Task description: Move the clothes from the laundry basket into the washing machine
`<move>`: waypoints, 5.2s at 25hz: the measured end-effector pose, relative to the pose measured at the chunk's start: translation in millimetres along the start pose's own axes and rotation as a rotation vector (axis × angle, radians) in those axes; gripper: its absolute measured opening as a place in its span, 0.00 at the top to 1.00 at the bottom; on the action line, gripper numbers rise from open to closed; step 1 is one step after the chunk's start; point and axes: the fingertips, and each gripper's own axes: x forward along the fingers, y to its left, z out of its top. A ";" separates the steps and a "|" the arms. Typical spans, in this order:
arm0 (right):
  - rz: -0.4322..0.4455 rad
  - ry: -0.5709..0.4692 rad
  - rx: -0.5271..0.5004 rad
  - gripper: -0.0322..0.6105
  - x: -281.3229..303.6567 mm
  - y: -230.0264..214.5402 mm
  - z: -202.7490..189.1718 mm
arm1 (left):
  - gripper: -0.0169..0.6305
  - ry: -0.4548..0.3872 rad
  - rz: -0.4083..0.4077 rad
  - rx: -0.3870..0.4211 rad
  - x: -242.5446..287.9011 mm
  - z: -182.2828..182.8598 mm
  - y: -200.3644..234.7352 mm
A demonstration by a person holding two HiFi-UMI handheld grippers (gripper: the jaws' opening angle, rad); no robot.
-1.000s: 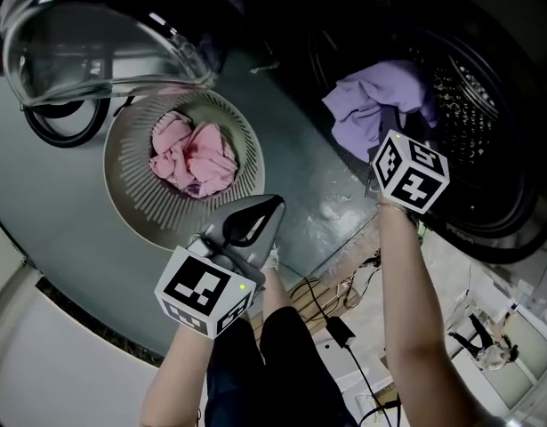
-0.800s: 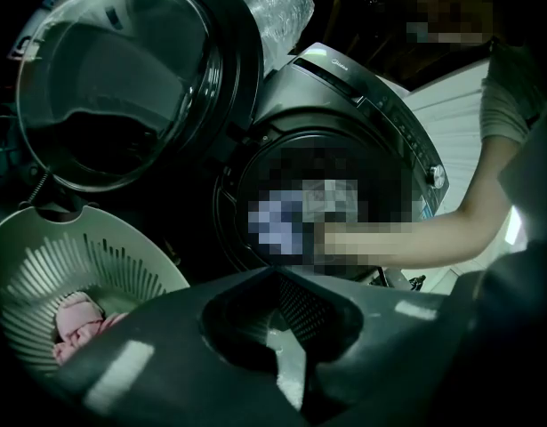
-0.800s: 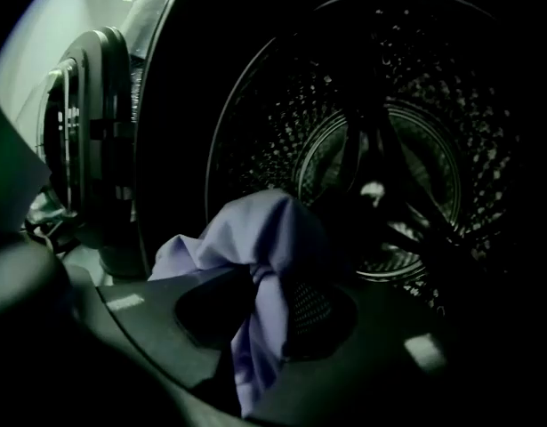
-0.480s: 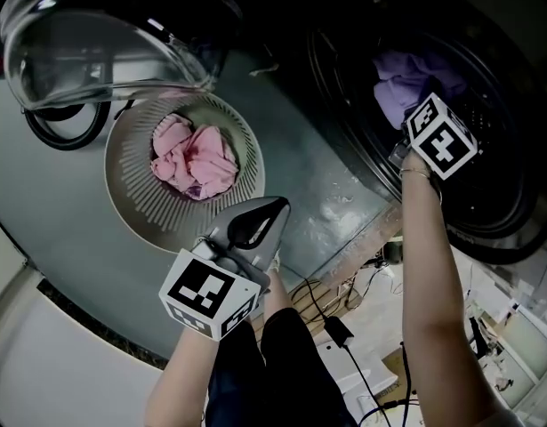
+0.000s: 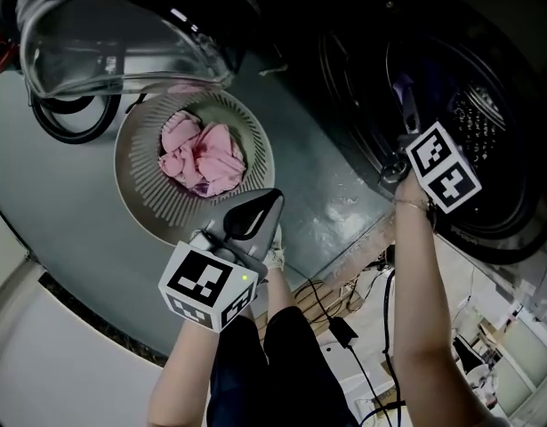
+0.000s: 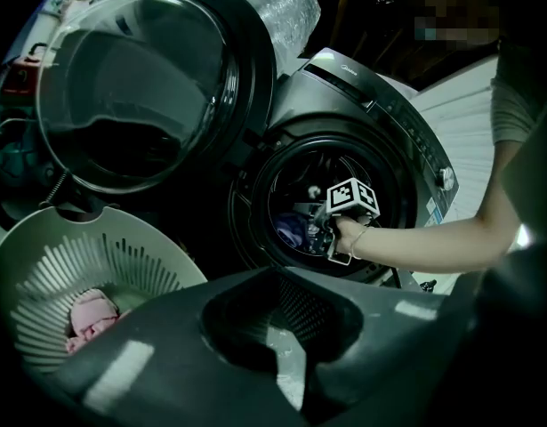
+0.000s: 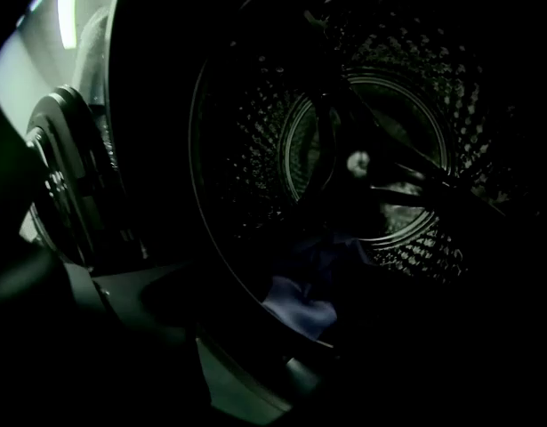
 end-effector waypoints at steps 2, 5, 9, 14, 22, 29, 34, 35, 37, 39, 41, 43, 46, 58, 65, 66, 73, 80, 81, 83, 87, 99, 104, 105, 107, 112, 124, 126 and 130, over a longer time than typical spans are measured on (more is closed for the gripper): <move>0.111 0.013 -0.010 0.34 -17.4 26.6 -8.3 | 0.96 0.003 0.031 -0.001 -4.0 -0.7 7.6; 0.302 0.037 -0.066 0.66 -55.6 77.8 -28.8 | 0.96 0.036 0.096 0.028 -12.7 -5.6 26.1; 0.537 0.108 -0.092 0.90 -103.4 136.6 -67.0 | 0.89 0.073 0.202 0.058 -21.9 -10.4 68.3; 0.714 0.253 -0.118 0.90 -146.4 184.3 -131.3 | 0.86 0.182 0.358 0.066 -17.8 -37.8 133.4; 0.906 0.356 -0.044 0.90 -198.6 214.9 -195.5 | 0.60 0.335 0.642 -0.030 3.8 -129.0 241.3; 0.962 0.366 -0.089 0.90 -209.6 206.3 -218.0 | 0.60 0.426 0.753 -0.215 3.3 -194.6 314.7; 0.896 0.375 -0.050 0.90 -193.9 189.1 -228.2 | 0.84 0.483 0.779 -0.235 -7.3 -215.2 337.0; 0.877 0.378 -0.032 0.90 -191.8 184.7 -227.4 | 0.96 0.484 0.756 -0.239 -7.0 -215.4 334.7; 0.843 0.390 0.007 0.90 -190.8 177.8 -224.8 | 0.96 0.454 0.708 -0.248 -6.8 -207.0 325.8; 0.804 0.391 0.021 0.90 -193.6 172.2 -221.2 | 0.96 0.410 0.682 -0.244 -10.6 -193.4 313.2; 0.764 0.375 -0.010 0.90 -196.3 167.3 -214.3 | 0.96 0.376 0.661 -0.240 -15.7 -179.5 296.2; 0.754 0.371 -0.054 0.90 -199.0 166.7 -204.3 | 0.96 0.343 0.635 -0.223 -20.0 -162.3 273.6; 0.779 0.369 -0.072 0.90 -206.6 174.5 -181.3 | 0.96 0.279 0.597 -0.185 -31.5 -129.3 230.7; 0.945 0.315 -0.191 0.59 -241.7 242.5 -102.9 | 0.96 0.047 0.313 -0.107 -115.0 -0.1 55.2; 1.153 0.315 -0.358 0.51 -248.5 289.5 -119.2 | 0.96 -0.037 0.127 -0.138 -138.0 48.4 -0.1; 1.177 0.318 -0.367 0.51 -248.5 294.9 -123.1 | 0.96 -0.037 0.113 -0.133 -139.1 51.0 -4.0; 1.190 0.265 -0.243 0.88 -254.0 298.9 -106.6 | 0.96 -0.072 0.124 -0.095 -133.6 48.0 3.9; 1.104 0.161 -0.191 0.89 -249.8 253.3 -57.0 | 0.64 0.018 0.141 0.070 -95.1 25.5 13.1; 1.100 0.147 -0.204 0.89 -250.9 248.6 -50.3 | 0.63 0.050 0.153 0.110 -86.6 19.5 18.5; 1.100 0.117 -0.230 0.89 -255.1 241.2 -36.5 | 0.62 0.090 0.166 0.188 -69.1 9.0 31.0; 1.097 0.064 -0.195 0.89 -262.3 225.2 -9.1 | 0.61 0.162 0.181 0.293 -36.8 -15.1 56.1; 1.030 0.023 -0.163 0.89 -264.3 197.1 -2.3 | 0.95 0.245 0.215 0.256 3.7 -44.6 89.8; 0.866 0.049 -0.300 0.88 -233.8 179.3 -30.0 | 0.95 0.192 0.223 0.201 -30.6 -26.9 84.5; 0.840 0.060 -0.349 0.88 -228.8 178.9 -36.8 | 0.95 0.171 0.209 0.196 -38.4 -18.1 77.9; 0.826 0.085 -0.425 0.88 -222.9 184.9 -50.9 | 0.95 0.116 0.172 0.195 -52.0 4.8 61.0; 0.908 0.134 -0.434 0.76 -222.0 222.5 -80.9 | 0.95 0.021 0.084 0.214 -66.5 58.1 10.3; 0.816 0.123 -0.204 0.58 -190.8 252.4 -91.0 | 0.95 -0.091 -0.078 0.079 -59.2 100.1 -47.5; 0.782 0.130 -0.103 0.74 -179.0 242.7 -87.9 | 0.95 -0.108 -0.066 0.076 -54.4 102.5 -42.0; 0.699 0.128 -0.079 0.78 -161.0 215.5 -82.9 | 0.95 -0.104 -0.029 0.087 -39.9 97.3 -30.2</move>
